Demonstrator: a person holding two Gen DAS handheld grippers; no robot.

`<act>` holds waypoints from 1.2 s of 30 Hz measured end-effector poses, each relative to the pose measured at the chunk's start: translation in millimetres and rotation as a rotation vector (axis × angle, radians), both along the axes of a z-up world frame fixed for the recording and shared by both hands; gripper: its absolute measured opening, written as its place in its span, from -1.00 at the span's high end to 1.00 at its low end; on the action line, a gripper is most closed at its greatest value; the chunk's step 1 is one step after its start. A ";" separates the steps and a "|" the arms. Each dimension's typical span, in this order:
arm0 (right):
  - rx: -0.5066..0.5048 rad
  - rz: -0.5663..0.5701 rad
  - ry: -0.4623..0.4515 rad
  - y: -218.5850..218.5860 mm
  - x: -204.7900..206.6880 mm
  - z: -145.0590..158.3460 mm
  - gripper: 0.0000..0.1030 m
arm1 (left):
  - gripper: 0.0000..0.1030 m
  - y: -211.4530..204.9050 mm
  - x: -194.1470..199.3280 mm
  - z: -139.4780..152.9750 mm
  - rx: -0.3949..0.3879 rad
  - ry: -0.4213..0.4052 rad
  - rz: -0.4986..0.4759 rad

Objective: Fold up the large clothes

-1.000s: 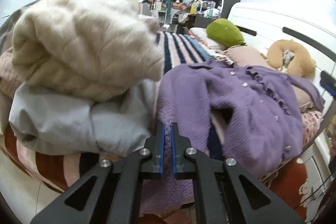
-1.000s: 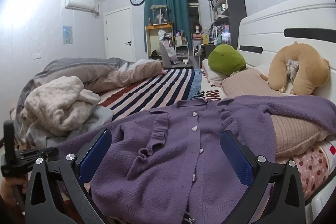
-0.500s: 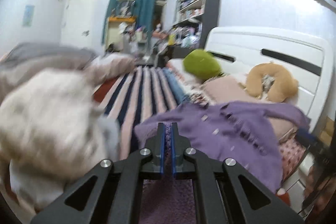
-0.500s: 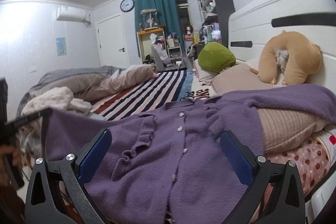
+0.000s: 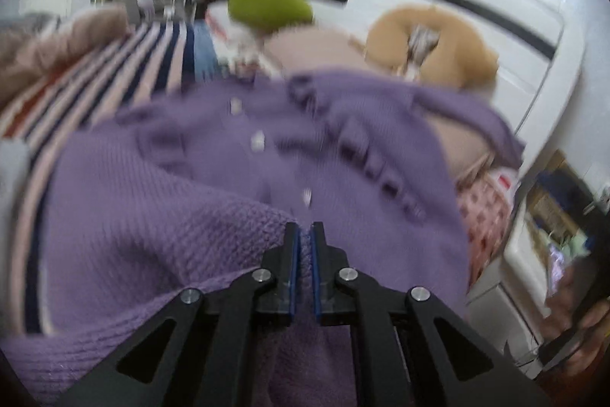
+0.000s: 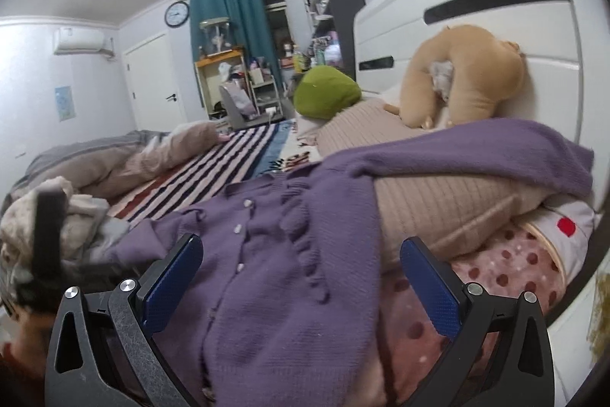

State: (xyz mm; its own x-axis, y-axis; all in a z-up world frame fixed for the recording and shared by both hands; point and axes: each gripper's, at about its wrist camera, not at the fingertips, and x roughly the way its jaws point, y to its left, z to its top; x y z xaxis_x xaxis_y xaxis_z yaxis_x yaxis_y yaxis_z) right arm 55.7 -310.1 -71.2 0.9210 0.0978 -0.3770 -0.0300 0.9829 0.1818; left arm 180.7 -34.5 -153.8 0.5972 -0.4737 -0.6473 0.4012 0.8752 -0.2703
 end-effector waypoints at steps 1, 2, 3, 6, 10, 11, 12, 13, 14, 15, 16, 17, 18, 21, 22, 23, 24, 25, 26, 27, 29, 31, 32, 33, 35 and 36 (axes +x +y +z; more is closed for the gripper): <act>0.006 -0.001 0.003 -2.9 1.2 -1.3 -1.00 | 0.88 -3.0 1.1 -8.1 0.005 0.018 -0.002; 0.014 -0.003 0.009 -6.1 2.4 -3.3 -1.00 | 0.85 -3.7 0.9 -10.8 0.007 0.030 -0.005; 0.016 -0.004 0.013 -7.4 3.6 -3.9 -1.00 | 0.71 -5.6 -0.9 -11.2 0.005 0.034 -0.015; 0.004 0.000 0.018 -4.6 8.3 -3.8 -1.00 | -0.09 -4.0 -19.5 4.9 -0.050 -0.009 -0.078; -0.011 0.020 -0.011 9.6 9.8 3.9 -1.00 | -0.16 16.6 -45.1 47.0 -0.052 -0.107 -0.044; -0.017 0.032 -0.013 14.3 10.7 6.1 -1.00 | -0.16 27.5 -52.3 59.2 -0.053 -0.136 -0.018; -0.025 0.044 -0.013 20.7 13.0 7.5 -1.00 | -0.16 35.5 -57.8 67.5 -0.051 -0.160 -0.001; -0.034 0.059 -0.013 27.4 14.1 9.1 -1.00 | -0.16 47.4 -64.5 76.7 -0.044 -0.189 0.028; -0.044 0.077 -0.013 36.2 15.6 10.3 -1.00 | -0.16 58.4 -70.1 83.4 -0.037 -0.212 0.057; -0.049 0.093 -0.011 43.5 17.1 10.8 -1.00 | -0.17 72.8 -77.7 90.4 -0.029 -0.237 0.096; -0.052 0.125 -0.004 54.6 19.3 10.8 -1.00 | -0.20 83.0 -81.2 92.7 -0.022 -0.250 0.124; -0.055 0.152 0.003 63.9 20.9 9.7 -1.00 | -0.24 97.1 -87.6 95.1 -0.009 -0.264 0.166; -0.057 0.197 0.015 79.0 22.6 7.9 -1.00 | -0.31 110.4 -91.8 94.7 0.006 -0.271 0.203; -0.069 0.310 0.050 119.6 25.8 0.1 -1.00 | -0.34 142.2 -102.6 90.2 0.044 -0.278 0.291; -0.076 0.343 0.063 135.4 26.3 -3.2 -1.00 | -0.34 154.0 -104.6 87.7 0.051 -0.275 0.317; -0.081 0.377 0.083 153.2 27.0 -8.1 -1.00 | -0.34 163.5 -107.0 85.1 0.053 -0.272 0.340; -0.080 0.398 0.097 165.7 26.2 -12.5 -1.00 | -0.34 173.4 -109.5 82.1 0.052 -0.268 0.365; -0.072 0.431 0.115 180.8 25.9 -18.0 -1.00 | -0.34 182.9 -110.6 77.9 0.050 -0.264 0.386; -0.064 0.470 0.134 195.5 26.7 -24.4 -1.00 | -0.34 192.0 -113.0 75.2 0.046 -0.260 0.405; -0.066 0.500 0.153 207.9 27.3 -30.0 -1.00 | -0.34 196.9 -114.1 71.6 0.044 -0.257 0.414; -0.093 0.546 0.183 232.0 29.2 -41.9 -1.00 | -0.37 208.3 -118.4 66.1 0.041 -0.251 0.432; -0.114 0.571 0.210 248.8 30.8 -53.2 -1.00 | -0.44 213.1 -122.4 61.1 0.042 -0.249 0.442; -0.120 0.581 0.228 257.1 32.6 -59.9 -1.00 | -0.44 217.1 -123.9 59.3 0.040 -0.246 0.447; -0.126 0.587 0.242 263.7 35.9 -65.7 -1.00 | -0.44 220.8 -126.1 58.0 0.037 -0.244 0.450; -0.154 0.594 0.267 274.4 39.4 -76.4 -1.00 | -0.44 223.6 -128.4 56.8 0.030 -0.243 0.454; -0.186 0.587 0.275 280.6 42.9 -82.5 -1.00 | -0.44 224.8 -130.3 56.4 0.025 -0.245 0.455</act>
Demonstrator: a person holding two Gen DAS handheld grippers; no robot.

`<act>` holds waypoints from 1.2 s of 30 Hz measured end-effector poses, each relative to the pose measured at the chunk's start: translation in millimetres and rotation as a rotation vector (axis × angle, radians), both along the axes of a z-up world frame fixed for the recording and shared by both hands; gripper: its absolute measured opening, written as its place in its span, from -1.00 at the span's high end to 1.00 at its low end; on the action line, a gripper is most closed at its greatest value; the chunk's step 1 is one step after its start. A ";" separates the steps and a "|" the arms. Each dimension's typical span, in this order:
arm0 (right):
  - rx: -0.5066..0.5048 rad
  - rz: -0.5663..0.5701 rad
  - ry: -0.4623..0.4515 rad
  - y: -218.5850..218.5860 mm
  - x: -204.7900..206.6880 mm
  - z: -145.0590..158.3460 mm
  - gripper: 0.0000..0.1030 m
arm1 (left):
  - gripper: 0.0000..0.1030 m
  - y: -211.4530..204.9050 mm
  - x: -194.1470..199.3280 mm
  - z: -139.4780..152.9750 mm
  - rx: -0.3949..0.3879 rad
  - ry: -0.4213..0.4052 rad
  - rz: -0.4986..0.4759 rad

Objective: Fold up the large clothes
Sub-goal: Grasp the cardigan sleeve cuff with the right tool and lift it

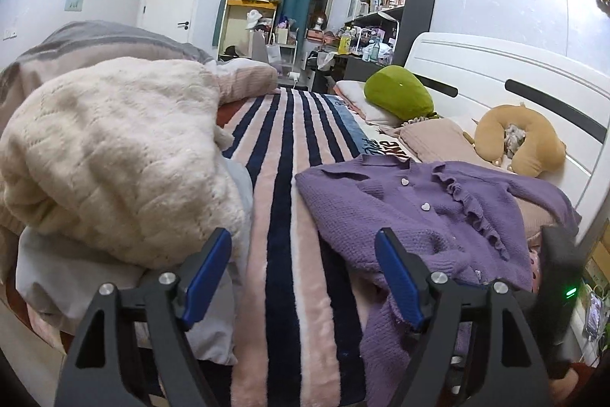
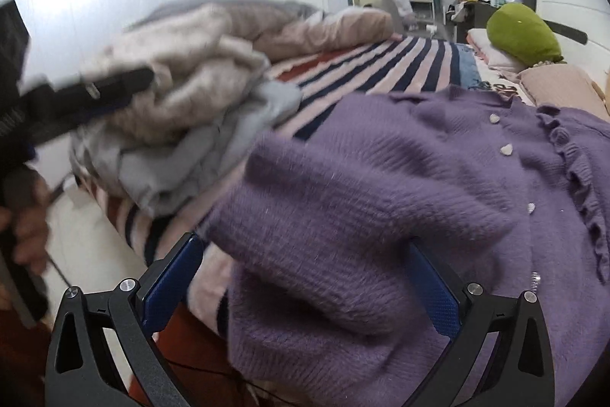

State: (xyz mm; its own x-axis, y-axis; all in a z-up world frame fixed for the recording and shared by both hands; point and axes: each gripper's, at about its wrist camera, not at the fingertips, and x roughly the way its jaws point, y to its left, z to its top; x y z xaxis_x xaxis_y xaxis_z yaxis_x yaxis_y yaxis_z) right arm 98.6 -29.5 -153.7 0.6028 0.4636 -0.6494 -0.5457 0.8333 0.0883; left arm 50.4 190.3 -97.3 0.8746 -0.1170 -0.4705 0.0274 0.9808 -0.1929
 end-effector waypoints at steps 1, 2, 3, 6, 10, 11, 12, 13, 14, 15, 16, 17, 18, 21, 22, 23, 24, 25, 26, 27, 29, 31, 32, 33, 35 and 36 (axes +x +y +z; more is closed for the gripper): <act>-0.017 -0.007 -0.006 1.0 1.0 -2.3 -1.00 | -0.44 -1.7 1.0 -0.1 -0.002 -0.002 0.000; -0.034 -0.026 -0.016 1.6 2.9 -4.5 -0.99 | -0.45 -1.8 0.3 0.0 -0.004 -0.004 -0.001; -0.037 -0.040 -0.020 -0.4 4.2 -4.9 -0.95 | -0.47 -1.4 -0.9 0.0 -0.005 -0.007 -0.003; -0.009 -0.093 -0.033 -14.1 8.1 1.8 -0.30 | -0.49 -3.9 -1.1 -0.4 -0.003 -0.009 -0.009; 0.058 -0.104 -0.034 -40.2 13.9 18.7 0.58 | -0.49 -7.2 -1.3 -1.3 -0.003 -0.006 -0.020; 0.070 -0.106 -0.042 -46.5 16.0 24.3 0.69 | -0.49 -9.1 -1.3 -1.4 -0.006 -0.006 -0.025; 0.070 -0.110 -0.049 -51.1 17.1 28.1 0.84 | -0.49 -11.7 -0.8 -1.8 -0.008 -0.006 -0.029; 0.067 -0.115 -0.057 -55.5 19.4 31.6 0.86 | -0.49 -13.5 -0.4 -1.6 -0.008 -0.004 -0.034; 0.066 -0.124 -0.071 -62.8 21.4 37.1 0.88 | -0.50 -15.2 -0.1 -1.4 -0.008 -0.003 -0.038; 0.070 -0.136 -0.086 -68.6 21.2 41.3 0.89 | -0.50 -18.4 0.8 -1.5 -0.006 0.000 -0.045; 0.078 -0.157 -0.106 -78.0 22.1 47.1 0.90 | -0.50 -21.5 1.9 -1.8 -0.006 0.003 -0.052; 0.089 -0.182 -0.124 -87.4 23.2 51.9 0.90 | -0.50 -24.3 3.4 -2.8 -0.006 0.007 -0.060; 0.101 -0.203 -0.137 -95.9 23.2 55.7 0.91 | -0.50 -28.7 5.7 -4.4 -0.008 0.013 -0.072; 0.154 -0.289 -0.188 -134.9 21.9 72.0 0.92 | -0.50 -41.8 14.6 -11.0 -0.007 0.040 -0.100; 0.167 -0.311 -0.204 -146.9 21.2 77.3 0.92 | -0.50 -47.3 19.0 -14.4 0.000 0.050 -0.106; 0.177 -0.333 -0.227 -162.5 20.2 83.8 0.92 | -0.50 -51.2 23.0 -17.5 0.006 0.061 -0.108; 0.177 -0.347 -0.241 -173.2 19.4 88.2 0.93 | -0.50 -56.9 28.9 -22.5 0.014 0.081 -0.108; 0.178 -0.357 -0.253 -181.9 18.5 92.0 0.93 | -0.49 -61.1 33.4 -26.6 0.018 0.095 -0.111; 0.180 -0.377 -0.278 -196.4 16.9 98.9 0.93 | -0.49 -65.4 38.7 -31.0 0.021 0.111 -0.118; 0.184 -0.391 -0.295 -205.8 15.9 103.3 0.93 | -0.49 -70.4 45.2 -37.5 0.024 0.133 -0.124; 0.196 -0.418 -0.326 -226.0 13.1 112.7 0.93 | -0.47 -77.4 55.4 -46.3 0.036 0.164 -0.120; 0.208 -0.434 -0.345 -241.2 12.0 120.2 0.93 | -0.20 -82.7 66.1 -54.5 0.033 0.187 -0.109; 0.211 -0.438 -0.351 -247.4 12.5 122.8 0.93 | -0.13 -84.1 71.5 -57.6 0.021 0.198 -0.109; 0.213 -0.445 -0.360 -254.0 12.9 125.7 0.93 | -0.05 -86.3 77.4 -60.8 0.009 0.211 -0.108; 0.214 -0.466 -0.372 -268.2 12.2 128.5 0.93 | -0.01 -90.7 84.8 -65.4 0.003 0.229 -0.115; 0.216 -0.474 -0.374 -273.4 10.4 128.2 0.93 | -0.01 -94.9 89.5 -67.8 0.004 0.240 -0.130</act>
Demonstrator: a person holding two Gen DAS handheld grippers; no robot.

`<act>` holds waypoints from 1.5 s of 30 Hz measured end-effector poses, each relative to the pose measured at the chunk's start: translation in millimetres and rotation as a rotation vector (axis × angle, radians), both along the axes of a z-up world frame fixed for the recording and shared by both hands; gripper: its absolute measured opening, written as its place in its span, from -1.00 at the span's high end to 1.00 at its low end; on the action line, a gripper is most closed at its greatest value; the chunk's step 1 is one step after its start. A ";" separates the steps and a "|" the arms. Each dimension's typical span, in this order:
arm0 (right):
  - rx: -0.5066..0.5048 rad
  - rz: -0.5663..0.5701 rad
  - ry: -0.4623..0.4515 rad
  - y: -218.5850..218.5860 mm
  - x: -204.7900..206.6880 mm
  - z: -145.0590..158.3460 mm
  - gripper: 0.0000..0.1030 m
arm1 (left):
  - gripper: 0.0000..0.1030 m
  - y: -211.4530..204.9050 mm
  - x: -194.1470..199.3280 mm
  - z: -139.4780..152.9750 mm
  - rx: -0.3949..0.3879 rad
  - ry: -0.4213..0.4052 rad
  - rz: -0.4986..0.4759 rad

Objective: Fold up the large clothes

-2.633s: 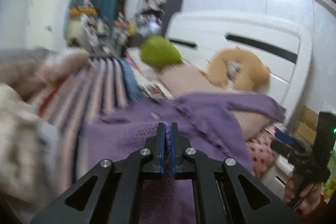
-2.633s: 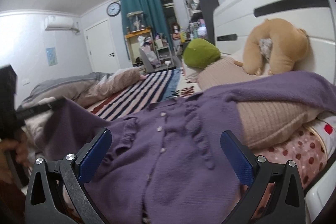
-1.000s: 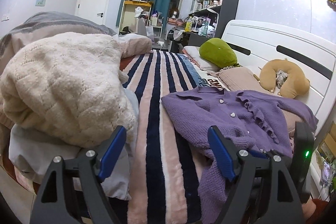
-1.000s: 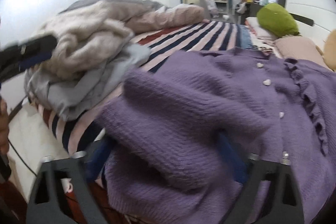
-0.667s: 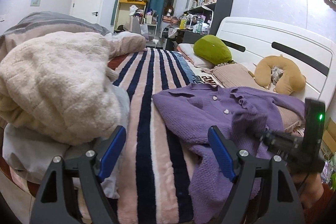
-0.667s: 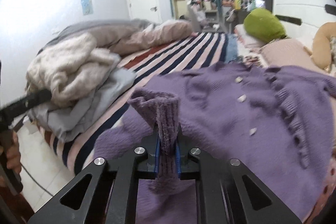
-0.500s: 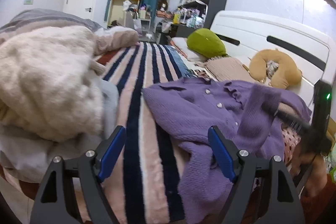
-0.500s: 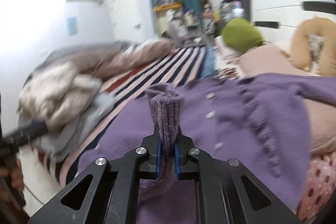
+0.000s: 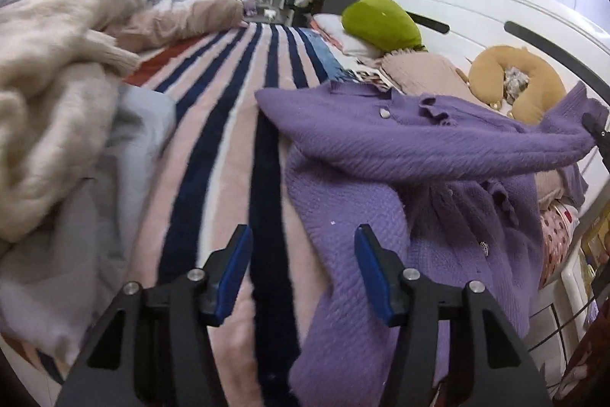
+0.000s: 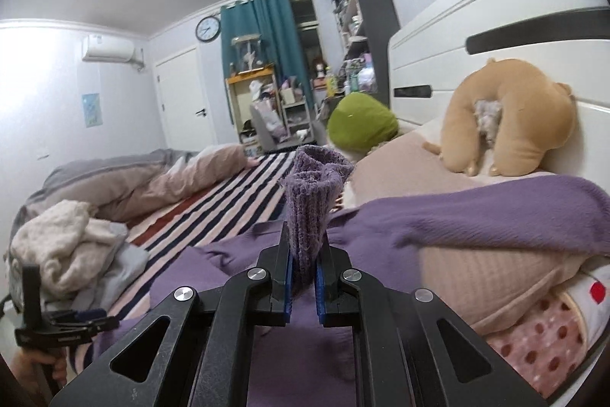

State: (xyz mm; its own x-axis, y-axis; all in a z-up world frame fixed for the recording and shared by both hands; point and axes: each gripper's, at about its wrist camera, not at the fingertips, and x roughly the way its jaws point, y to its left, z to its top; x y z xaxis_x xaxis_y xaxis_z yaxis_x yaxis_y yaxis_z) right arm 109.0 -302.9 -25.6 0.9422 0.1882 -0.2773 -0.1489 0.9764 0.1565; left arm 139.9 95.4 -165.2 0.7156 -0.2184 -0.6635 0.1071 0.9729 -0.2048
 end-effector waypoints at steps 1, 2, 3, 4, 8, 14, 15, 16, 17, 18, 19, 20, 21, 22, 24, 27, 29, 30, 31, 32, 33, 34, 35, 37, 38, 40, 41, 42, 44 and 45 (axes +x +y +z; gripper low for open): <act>0.005 -0.007 0.003 -2.7 1.7 -1.4 0.93 | -0.01 -3.6 3.9 -2.4 0.004 0.009 -0.010; 0.011 -0.010 0.009 -7.4 1.6 -3.7 0.93 | -0.01 -7.6 8.8 -5.1 0.010 0.020 -0.016; 0.021 -0.011 0.022 -14.8 2.1 -7.2 0.93 | -0.01 -9.9 13.6 -8.7 0.014 0.034 -0.019; 0.029 -0.010 0.034 -19.1 5.3 -11.7 0.93 | 0.03 -12.2 18.8 -12.6 0.007 0.050 -0.022; 0.063 0.011 0.096 -28.5 4.0 -39.2 0.93 | 0.16 -17.3 33.4 -27.8 -0.029 0.111 -0.017; 0.119 -0.046 0.133 -46.4 -6.7 -66.8 0.93 | 0.21 -11.9 33.3 -32.8 -0.087 0.133 -0.034; 0.122 -0.068 0.127 -52.0 -8.7 -67.5 0.93 | 0.20 -7.3 32.7 -29.0 -0.090 0.121 -0.027; 0.121 -0.079 0.125 -55.2 -9.7 -67.1 0.93 | 0.20 -3.0 31.2 -25.5 -0.096 0.110 -0.019; 0.120 -0.085 0.126 -58.1 -10.2 -66.3 0.93 | 0.20 1.3 30.5 -23.1 -0.102 0.101 -0.012; 0.120 -0.089 0.129 -60.5 -10.9 -64.5 0.93 | 0.20 6.9 29.7 -19.6 -0.108 0.091 -0.001; 0.119 -0.088 0.131 -61.8 -11.3 -63.5 0.93 | 0.20 10.6 29.1 -17.7 -0.111 0.086 0.004; 0.116 -0.082 0.134 -60.6 -11.8 -62.6 0.93 | 0.20 14.8 29.2 -17.5 -0.113 0.084 0.010; 0.112 -0.073 0.137 -58.1 -11.8 -61.9 0.93 | 0.20 17.2 30.4 -18.7 -0.114 0.089 0.014; 0.105 -0.064 0.138 -55.1 -12.5 -62.1 0.93 | 0.24 19.3 31.2 -21.4 -0.117 0.094 0.021; 0.093 -0.045 0.141 -47.1 -14.1 -63.5 0.93 | 0.36 24.0 32.2 -29.6 -0.148 0.114 0.028; 0.081 -0.015 0.153 -39.6 -14.9 -68.0 0.93 | 0.39 16.0 31.3 -39.4 -0.176 0.132 -0.032; 0.070 0.012 0.175 -32.3 -13.9 -71.2 0.93 | 0.36 5.0 30.8 -44.6 -0.177 0.153 -0.086; 0.064 0.021 0.185 -29.2 -12.8 -72.9 0.93 | 0.36 -3.2 30.5 -46.2 -0.162 0.157 -0.102; 0.052 0.032 0.203 -25.4 -12.1 -75.9 0.92 | 0.36 -7.6 30.1 -46.6 -0.147 0.154 -0.105; 0.040 0.038 0.223 -22.4 -12.0 -79.7 0.92 | 0.35 -11.5 29.6 -46.4 -0.131 0.150 -0.101; 0.032 0.038 0.237 -21.1 -12.0 -82.9 0.90 | 0.34 -12.8 29.4 -45.2 -0.124 0.149 -0.092; 0.023 0.033 0.256 -20.8 -13.2 -86.9 0.86 | 0.27 -11.8 29.5 -43.1 -0.124 0.149 -0.077; 0.019 0.026 0.269 -21.5 -14.8 -89.5 0.86 | 0.20 -9.6 28.8 -41.3 -0.119 0.147 -0.063; 0.016 0.011 0.293 -28.4 -20.8 -94.2 0.78 | -0.05 -5.7 24.4 -31.2 -0.089 0.120 -0.031; 0.019 0.003 0.297 -33.2 -24.6 -94.7 0.71 | -0.08 -4.7 22.6 -26.5 -0.081 0.111 -0.024; 0.035 -0.022 0.293 -47.2 -36.1 -91.9 0.40 | -0.11 -4.1 17.7 -12.4 -0.076 0.072 -0.021; 0.048 -0.039 0.281 -55.8 -43.7 -88.3 0.34 | -0.13 -3.9 15.3 -5.9 -0.074 0.052 -0.018; 0.056 -0.051 0.271 -61.8 -48.3 -84.9 0.26 | -0.20 -6.0 11.8 3.6 -0.067 0.024 -0.013; 0.077 -0.087 0.241 -75.9 -58.9 -74.8 0.26 | -0.29 -9.3 7.9 15.4 -0.059 -0.014 -0.014; 0.080 -0.097 0.233 -79.0 -60.7 -72.1 0.26 | -0.31 -13.1 4.9 23.0 -0.052 -0.040 -0.017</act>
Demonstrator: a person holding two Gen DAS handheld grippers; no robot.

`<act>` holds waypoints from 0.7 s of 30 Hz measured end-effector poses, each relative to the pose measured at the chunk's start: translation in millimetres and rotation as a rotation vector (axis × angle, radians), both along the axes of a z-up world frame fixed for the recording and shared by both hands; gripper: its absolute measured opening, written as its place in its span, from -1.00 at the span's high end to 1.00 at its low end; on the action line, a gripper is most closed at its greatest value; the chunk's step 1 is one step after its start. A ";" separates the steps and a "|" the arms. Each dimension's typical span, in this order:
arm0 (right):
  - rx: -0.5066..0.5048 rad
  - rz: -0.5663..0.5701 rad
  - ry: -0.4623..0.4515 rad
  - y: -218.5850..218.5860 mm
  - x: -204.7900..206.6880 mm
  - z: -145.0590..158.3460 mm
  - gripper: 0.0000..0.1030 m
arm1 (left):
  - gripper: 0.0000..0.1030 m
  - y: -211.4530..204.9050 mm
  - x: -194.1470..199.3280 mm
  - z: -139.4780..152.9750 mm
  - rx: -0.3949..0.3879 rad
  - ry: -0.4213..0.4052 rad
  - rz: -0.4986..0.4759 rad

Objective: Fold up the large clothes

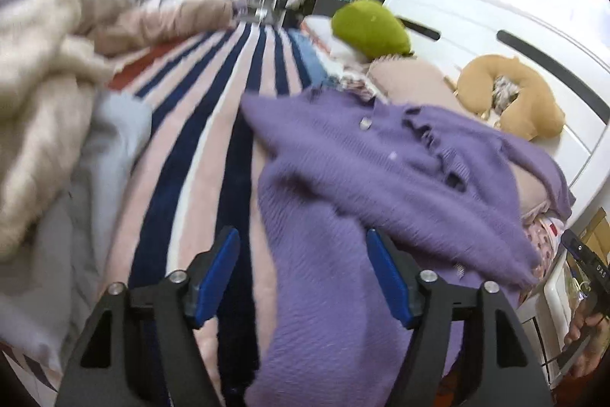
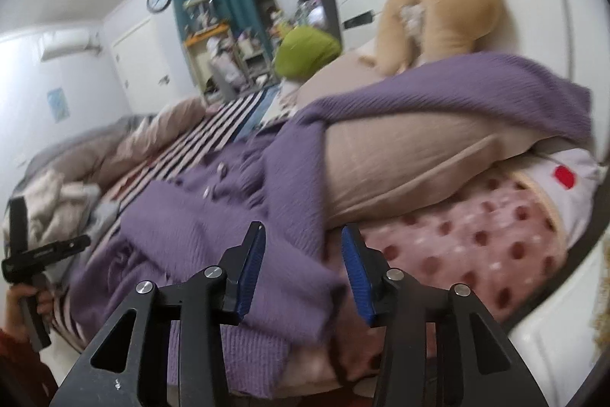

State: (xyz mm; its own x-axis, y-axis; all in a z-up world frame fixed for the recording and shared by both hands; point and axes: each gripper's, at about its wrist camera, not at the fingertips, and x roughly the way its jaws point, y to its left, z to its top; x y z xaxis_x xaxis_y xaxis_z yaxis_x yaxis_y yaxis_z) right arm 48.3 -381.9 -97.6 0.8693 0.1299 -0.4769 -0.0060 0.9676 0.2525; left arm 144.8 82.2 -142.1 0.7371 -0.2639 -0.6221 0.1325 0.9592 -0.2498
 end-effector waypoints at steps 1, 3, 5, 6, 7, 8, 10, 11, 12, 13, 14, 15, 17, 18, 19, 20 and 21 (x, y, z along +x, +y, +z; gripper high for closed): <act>-0.003 -0.008 -0.010 -2.4 -1.7 2.8 0.26 | -0.34 -3.1 -1.9 5.1 0.006 -0.017 0.000; -0.012 0.007 -0.015 -0.6 0.2 3.7 0.35 | -0.39 -9.9 -7.7 15.9 0.020 -0.055 0.000; -0.010 0.072 0.003 10.2 7.7 -4.5 0.46 | -0.45 -13.5 -12.6 24.3 0.031 -0.086 -0.003; 0.001 0.103 0.019 16.4 12.9 -10.2 0.46 | -0.52 -15.5 -14.6 28.7 0.038 -0.101 -0.003; 0.015 0.127 0.039 20.4 17.6 -16.9 0.46 | -0.59 -16.3 -16.5 32.1 0.047 -0.113 0.000; 0.038 0.160 0.087 25.6 26.7 -29.7 0.46 | -0.60 -16.7 -18.0 34.5 0.061 -0.124 0.008; 0.059 0.187 0.149 31.9 37.1 -48.9 0.46 | -0.60 -15.2 -18.5 35.7 0.086 -0.122 0.028; 0.060 0.195 0.178 34.4 41.7 -59.3 0.46 | -0.60 -15.3 -18.5 35.3 0.093 -0.119 0.035; 0.055 0.197 0.195 35.5 44.5 -66.7 0.46 | -0.60 -14.6 -20.0 36.0 0.096 -0.118 0.042; 0.050 0.197 0.195 36.0 45.3 -70.3 0.46 | -0.60 -14.4 -20.5 37.1 0.094 -0.120 0.047; 0.051 0.202 0.187 34.8 45.4 -70.6 0.46 | -0.60 -14.2 -21.2 38.3 0.091 -0.124 0.051; 0.059 0.208 0.188 32.1 46.3 -68.4 0.46 | -0.60 -15.0 -22.7 40.7 0.091 -0.131 0.056; 0.079 0.211 0.166 23.0 46.2 -59.0 0.43 | -0.60 -17.2 -24.4 45.9 0.095 -0.149 0.060; 0.083 0.203 0.141 14.4 45.9 -51.3 0.32 | -0.61 -18.9 -25.6 47.9 0.097 -0.161 0.064; 0.086 0.176 0.107 0.2 45.8 -39.3 0.10 | -0.62 -20.2 -27.1 49.8 0.099 -0.175 0.070; 0.089 0.152 0.088 -9.0 46.0 -32.4 -0.04 | -0.63 -22.3 -28.7 51.9 0.100 -0.192 0.074; 0.103 0.102 0.059 -28.3 45.9 -21.7 -0.23 | -0.66 -23.7 -29.9 52.7 0.102 -0.204 0.077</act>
